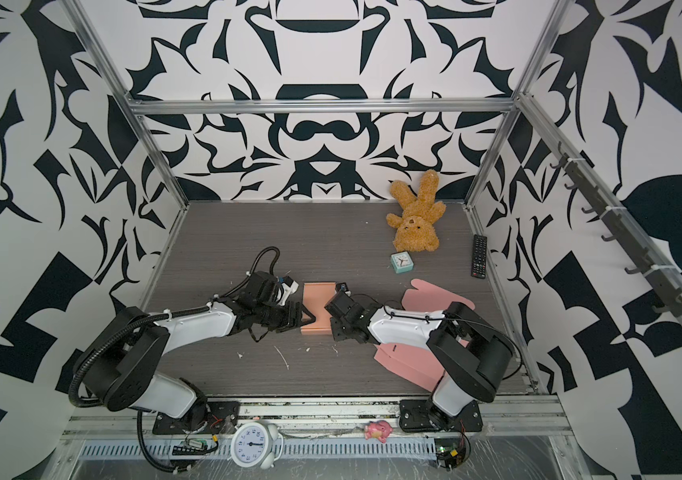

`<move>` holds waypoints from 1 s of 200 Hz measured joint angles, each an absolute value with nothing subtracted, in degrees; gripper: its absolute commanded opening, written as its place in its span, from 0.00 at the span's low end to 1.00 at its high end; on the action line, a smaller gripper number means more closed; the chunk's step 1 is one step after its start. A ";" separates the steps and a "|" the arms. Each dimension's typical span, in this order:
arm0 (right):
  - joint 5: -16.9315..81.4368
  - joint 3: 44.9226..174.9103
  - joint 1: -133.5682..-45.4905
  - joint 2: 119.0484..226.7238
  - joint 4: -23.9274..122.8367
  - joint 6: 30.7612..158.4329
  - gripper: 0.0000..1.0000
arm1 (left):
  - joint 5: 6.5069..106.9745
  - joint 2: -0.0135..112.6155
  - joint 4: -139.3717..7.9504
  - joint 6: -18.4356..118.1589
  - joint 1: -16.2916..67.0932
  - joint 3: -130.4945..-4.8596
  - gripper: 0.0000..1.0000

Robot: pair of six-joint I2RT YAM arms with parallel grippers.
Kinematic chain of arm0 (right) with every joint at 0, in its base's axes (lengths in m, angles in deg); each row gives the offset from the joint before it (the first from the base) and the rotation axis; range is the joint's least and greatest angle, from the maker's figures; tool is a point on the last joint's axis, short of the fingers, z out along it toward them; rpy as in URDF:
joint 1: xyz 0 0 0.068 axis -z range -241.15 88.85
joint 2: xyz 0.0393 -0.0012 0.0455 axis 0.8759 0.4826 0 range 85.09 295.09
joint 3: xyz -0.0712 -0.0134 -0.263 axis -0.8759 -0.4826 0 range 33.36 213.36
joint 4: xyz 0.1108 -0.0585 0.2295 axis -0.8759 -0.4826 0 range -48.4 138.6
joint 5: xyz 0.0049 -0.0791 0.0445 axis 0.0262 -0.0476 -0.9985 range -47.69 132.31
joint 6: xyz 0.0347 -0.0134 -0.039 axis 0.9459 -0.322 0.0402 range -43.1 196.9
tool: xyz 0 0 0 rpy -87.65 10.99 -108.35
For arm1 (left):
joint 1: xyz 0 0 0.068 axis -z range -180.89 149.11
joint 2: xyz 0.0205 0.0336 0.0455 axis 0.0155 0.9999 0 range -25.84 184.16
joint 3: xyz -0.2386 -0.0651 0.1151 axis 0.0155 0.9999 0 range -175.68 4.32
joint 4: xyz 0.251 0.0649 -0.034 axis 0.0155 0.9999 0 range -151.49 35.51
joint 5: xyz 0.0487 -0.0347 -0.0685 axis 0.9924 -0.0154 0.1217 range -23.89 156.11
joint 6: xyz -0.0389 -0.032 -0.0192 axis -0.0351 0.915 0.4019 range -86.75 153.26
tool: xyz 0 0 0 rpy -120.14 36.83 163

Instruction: Fold the paper box

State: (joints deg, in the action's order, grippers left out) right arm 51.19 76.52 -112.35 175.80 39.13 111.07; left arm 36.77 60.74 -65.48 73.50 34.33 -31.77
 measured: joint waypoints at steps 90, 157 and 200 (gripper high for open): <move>48.46 77.70 -115.56 177.86 43.26 111.49 0.34 | 36.62 60.31 -63.71 69.37 27.19 -31.77 0.67; 44.87 80.94 -119.03 180.83 48.29 111.64 0.35 | 32.92 57.95 -60.41 65.29 16.00 -31.77 0.71; 45.14 80.19 -118.55 176.46 48.64 110.66 0.40 | 34.56 50.25 -52.93 62.05 15.56 -31.75 0.76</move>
State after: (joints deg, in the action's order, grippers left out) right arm 45.14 80.19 -118.55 176.46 48.64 110.66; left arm 34.56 50.25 -52.93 62.05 15.56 -31.75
